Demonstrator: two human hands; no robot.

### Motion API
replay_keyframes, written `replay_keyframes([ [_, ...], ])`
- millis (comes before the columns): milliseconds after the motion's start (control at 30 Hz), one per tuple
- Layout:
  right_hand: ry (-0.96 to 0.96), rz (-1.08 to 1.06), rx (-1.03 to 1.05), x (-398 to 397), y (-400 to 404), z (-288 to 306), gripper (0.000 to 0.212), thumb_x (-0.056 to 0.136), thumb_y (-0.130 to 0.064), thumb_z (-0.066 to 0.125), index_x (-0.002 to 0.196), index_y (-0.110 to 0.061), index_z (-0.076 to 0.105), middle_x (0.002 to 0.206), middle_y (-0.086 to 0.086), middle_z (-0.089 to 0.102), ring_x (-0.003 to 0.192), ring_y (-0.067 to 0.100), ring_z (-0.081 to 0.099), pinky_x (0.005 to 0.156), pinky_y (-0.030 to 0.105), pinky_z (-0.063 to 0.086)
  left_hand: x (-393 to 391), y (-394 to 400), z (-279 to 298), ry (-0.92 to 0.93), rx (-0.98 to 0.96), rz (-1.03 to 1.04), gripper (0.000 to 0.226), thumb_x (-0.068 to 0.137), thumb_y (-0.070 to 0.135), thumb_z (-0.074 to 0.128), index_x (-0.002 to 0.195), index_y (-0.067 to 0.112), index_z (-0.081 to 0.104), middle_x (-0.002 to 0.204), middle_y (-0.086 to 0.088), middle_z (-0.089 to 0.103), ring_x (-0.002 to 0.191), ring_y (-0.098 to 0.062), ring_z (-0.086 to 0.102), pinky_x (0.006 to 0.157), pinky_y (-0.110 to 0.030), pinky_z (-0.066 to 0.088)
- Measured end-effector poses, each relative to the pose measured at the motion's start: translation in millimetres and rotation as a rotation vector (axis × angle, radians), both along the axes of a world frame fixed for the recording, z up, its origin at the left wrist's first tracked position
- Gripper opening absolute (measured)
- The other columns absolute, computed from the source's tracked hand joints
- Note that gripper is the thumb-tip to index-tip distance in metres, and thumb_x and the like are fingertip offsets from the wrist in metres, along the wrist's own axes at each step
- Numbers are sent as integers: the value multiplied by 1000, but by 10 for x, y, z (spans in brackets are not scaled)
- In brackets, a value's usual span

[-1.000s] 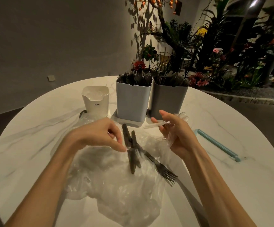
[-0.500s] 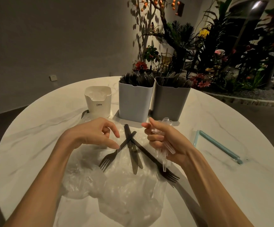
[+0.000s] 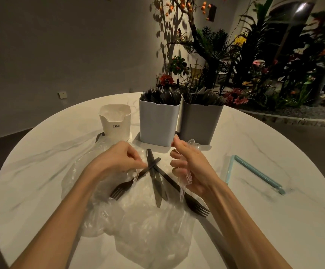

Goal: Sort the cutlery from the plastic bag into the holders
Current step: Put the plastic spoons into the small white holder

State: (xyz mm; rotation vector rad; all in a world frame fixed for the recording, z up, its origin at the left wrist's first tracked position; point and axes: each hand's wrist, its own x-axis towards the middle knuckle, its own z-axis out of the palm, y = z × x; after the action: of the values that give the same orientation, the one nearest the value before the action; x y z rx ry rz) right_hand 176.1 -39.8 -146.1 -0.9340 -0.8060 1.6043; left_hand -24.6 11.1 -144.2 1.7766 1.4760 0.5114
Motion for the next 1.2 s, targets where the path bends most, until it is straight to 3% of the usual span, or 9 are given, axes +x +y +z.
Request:
replay_keyframes([
  [100,-75,-61,90,-15,1,-3,35,94,-43,63,105,-10,57,66,-1,40,47,6,28,42,16,23,83,-103,80,-279,126,-13,13,80,25,83,81,13,79,77,-3,72,60,-9,59,50,-19,44],
  [300,-284,-181,227,-33,-4,8,59,78,-70,67,91,-14,52,65,8,41,51,20,32,50,24,29,397,-305,85,-529,167,-261,10,86,7,76,95,4,79,80,-14,77,62,-26,71,53,-27,56],
  [367,-383,-211,273,-51,-33,-6,70,73,-72,71,93,-6,54,74,21,53,58,33,48,56,25,42,487,-339,19,-534,200,-271,11,85,1,75,94,3,79,75,-13,76,58,-25,70,55,-31,59],
  [467,-471,-281,385,-94,-70,-31,48,83,-48,75,93,-3,62,82,19,66,67,17,66,56,23,53,557,-326,-78,-502,244,-223,14,85,-4,73,96,4,77,73,-10,76,55,-27,72,55,-34,58],
  [567,-585,-397,424,-78,-12,-99,43,89,-49,68,85,-6,63,76,10,66,67,14,65,61,28,57,582,-303,-103,-488,231,-140,24,82,0,78,98,11,63,69,-9,75,52,-30,70,53,-35,57],
  [667,-694,-522,447,-35,52,-150,47,89,-57,62,79,-12,61,70,6,62,68,18,62,63,25,56,636,-329,-98,-488,214,-112,39,77,11,86,101,15,56,87,-5,74,53,-26,68,56,-37,59],
  [867,-698,-577,452,102,98,-104,53,91,-60,52,80,-9,60,71,1,62,68,5,60,66,14,53,749,-377,-141,-471,126,-207,54,75,15,88,124,17,64,111,4,74,86,-13,74,88,-35,61],
  [1067,-621,-537,447,114,112,-156,59,89,-56,55,82,3,56,72,9,60,63,1,58,66,11,52,927,-334,-245,-347,113,-192,73,74,19,89,139,16,57,130,2,67,106,-20,71,95,-43,58],
  [1200,-445,-526,392,161,105,-129,51,88,-49,64,83,1,55,63,8,54,53,10,55,57,24,55,990,-297,-282,-311,66,-204,60,78,26,87,132,15,65,123,2,72,110,-16,69,97,-39,57],
])
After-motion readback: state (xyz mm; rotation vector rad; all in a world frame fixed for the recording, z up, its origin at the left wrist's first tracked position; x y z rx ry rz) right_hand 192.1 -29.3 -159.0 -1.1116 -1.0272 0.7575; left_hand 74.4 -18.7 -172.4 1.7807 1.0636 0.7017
